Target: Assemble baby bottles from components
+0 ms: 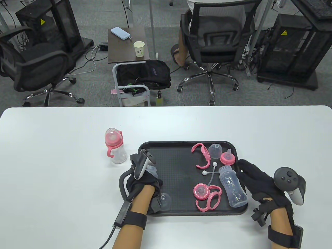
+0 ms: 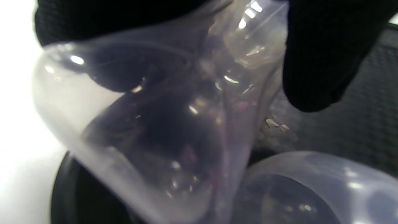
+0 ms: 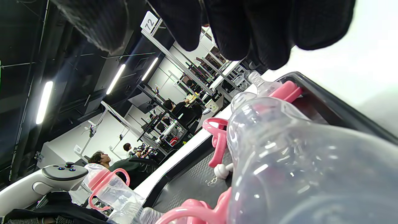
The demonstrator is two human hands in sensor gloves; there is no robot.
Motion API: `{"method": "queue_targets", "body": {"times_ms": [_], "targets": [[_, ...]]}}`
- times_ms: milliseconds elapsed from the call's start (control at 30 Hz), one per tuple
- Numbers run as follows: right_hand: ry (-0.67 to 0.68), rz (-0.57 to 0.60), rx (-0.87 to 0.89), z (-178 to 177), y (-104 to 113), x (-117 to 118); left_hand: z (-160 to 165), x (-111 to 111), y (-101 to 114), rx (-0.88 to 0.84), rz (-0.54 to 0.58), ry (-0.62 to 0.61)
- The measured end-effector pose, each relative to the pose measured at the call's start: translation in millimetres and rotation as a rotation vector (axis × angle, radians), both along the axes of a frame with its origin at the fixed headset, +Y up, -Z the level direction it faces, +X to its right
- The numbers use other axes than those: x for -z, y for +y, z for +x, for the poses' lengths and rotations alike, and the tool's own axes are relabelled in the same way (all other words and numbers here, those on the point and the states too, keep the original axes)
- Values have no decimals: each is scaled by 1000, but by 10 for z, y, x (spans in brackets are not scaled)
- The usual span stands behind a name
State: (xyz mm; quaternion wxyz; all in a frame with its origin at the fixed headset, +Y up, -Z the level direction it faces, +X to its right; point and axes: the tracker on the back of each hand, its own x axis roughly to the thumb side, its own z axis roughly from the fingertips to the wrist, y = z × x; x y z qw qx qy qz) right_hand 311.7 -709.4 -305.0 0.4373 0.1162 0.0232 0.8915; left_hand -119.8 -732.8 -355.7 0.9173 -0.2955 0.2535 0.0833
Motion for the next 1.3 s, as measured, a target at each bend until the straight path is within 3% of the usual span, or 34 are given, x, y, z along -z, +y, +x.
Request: {"method": "queue_targets", "body": {"times_ms": [167, 367, 567, 800, 1100, 1300], "targets": [[-5, -4, -4, 11, 5, -3, -89, -61, 75, -101, 99, -34], [-17, -4, -6, 36, 13, -6, -207, -216, 394, -165, 415, -137], [-23, -4, -12, 48, 17, -9, -341, -406, 595, -373, 739, -203], [-28, -17, -18, 54, 10, -14, -404, -609, 592, -576, 992, -296], [-33, -36, -59, -13, 8, -6, -411, -776, 317, -590, 1130, -289], [-131, 59, -182, -240, 192, -39, -510, -844, 336, -555, 1159, -309]]}}
